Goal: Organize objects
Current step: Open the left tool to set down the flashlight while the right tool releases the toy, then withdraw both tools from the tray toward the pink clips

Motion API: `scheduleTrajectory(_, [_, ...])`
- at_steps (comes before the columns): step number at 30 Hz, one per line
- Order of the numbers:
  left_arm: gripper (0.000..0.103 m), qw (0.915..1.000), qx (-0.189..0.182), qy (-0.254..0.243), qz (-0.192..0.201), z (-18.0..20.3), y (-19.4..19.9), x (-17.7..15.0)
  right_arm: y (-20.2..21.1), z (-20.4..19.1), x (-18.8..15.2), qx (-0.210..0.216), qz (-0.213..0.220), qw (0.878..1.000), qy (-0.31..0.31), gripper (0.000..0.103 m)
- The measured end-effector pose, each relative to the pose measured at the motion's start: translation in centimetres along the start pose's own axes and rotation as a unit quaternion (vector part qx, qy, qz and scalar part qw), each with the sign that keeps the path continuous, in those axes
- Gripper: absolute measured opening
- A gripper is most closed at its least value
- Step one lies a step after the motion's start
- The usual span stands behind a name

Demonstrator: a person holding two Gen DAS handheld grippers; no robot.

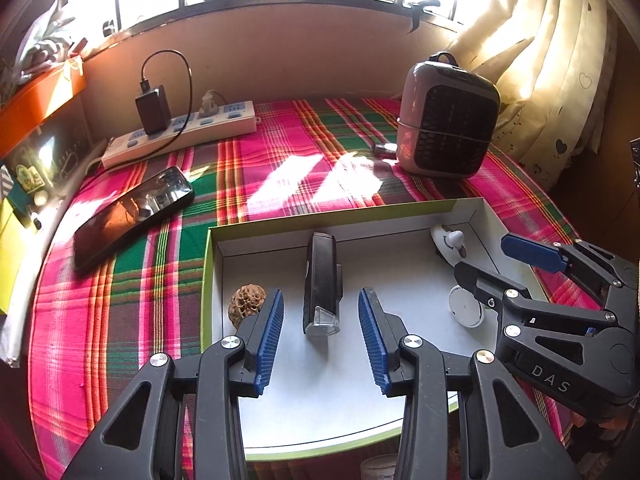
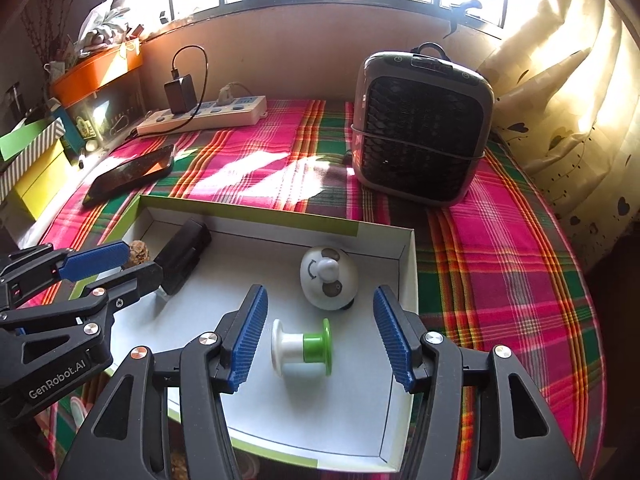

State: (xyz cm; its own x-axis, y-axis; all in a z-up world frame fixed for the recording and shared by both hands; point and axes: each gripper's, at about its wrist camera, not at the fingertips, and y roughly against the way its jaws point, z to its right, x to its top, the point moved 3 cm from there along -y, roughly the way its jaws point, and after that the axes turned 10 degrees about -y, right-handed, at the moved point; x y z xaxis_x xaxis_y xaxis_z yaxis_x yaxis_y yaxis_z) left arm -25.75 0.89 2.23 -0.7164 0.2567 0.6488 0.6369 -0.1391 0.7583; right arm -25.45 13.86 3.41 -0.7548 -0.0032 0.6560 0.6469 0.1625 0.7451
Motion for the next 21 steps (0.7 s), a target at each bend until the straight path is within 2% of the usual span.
scheduleTrajectory(6, [0.037,0.9997,0.019,-0.005,0.016,0.1,1.6,-0.8,1.5,-0.3,-0.7,-0.003,0.015,1.000,-0.003,0.057])
scheduleTrajectory(21, [0.038,0.9992,0.014,0.002,0.037,0.5,5.3,-3.8,4.9,-0.9,-2.9,0.008,0.042,0.999,-0.012,0.058])
